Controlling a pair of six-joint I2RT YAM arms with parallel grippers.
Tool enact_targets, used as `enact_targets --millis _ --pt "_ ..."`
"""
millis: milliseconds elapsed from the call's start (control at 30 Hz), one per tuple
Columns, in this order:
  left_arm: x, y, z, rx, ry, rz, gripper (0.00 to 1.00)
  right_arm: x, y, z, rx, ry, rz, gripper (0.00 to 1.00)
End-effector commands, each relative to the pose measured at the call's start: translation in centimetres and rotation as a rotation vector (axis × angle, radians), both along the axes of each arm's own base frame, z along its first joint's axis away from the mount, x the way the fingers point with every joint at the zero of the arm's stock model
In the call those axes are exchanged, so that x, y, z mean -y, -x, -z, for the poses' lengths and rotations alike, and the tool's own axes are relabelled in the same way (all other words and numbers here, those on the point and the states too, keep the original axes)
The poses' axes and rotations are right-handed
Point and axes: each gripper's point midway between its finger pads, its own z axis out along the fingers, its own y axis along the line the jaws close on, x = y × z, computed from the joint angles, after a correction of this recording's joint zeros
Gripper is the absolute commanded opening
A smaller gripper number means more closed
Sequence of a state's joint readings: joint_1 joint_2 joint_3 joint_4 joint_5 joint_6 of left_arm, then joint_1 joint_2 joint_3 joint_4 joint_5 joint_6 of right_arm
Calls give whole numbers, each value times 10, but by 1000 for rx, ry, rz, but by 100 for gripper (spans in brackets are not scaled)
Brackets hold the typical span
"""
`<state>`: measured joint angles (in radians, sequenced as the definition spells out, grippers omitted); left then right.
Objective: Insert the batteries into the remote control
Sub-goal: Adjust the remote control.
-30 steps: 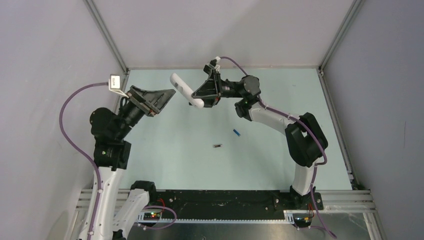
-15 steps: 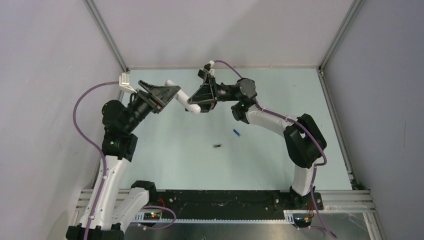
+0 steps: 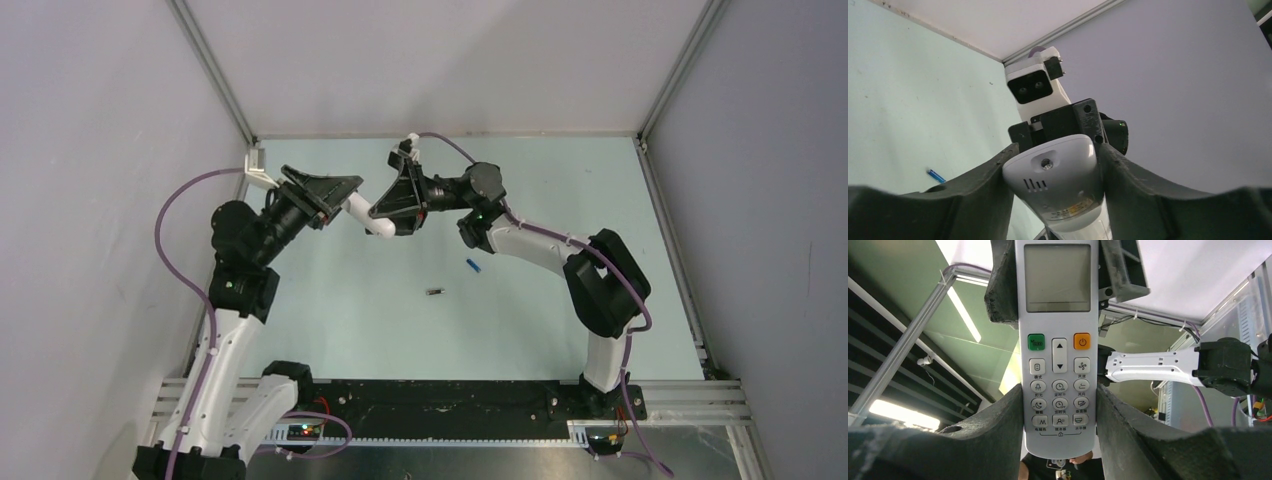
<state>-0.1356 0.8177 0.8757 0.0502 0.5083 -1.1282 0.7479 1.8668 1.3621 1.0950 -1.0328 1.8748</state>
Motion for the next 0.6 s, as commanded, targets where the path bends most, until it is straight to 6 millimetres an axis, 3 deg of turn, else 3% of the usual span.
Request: enact_targets --millis 0,100,367,467,567 --pt "3 6 12 -20 -3 18 57 3 5 -15 7 -46 4 36" --pt "3 7 11 -26 6 23 49 2 2 -9 -18 -30 10 36" --pt "5 8 20 -50 9 34 11 -5 -4 2 -25 20 48 38" --pt "5 9 22 -51 6 36 3 -8 -8 10 -6 66 80 47" --pt "5 11 22 -47 4 38 0 -8 -9 19 10 149 127 59"
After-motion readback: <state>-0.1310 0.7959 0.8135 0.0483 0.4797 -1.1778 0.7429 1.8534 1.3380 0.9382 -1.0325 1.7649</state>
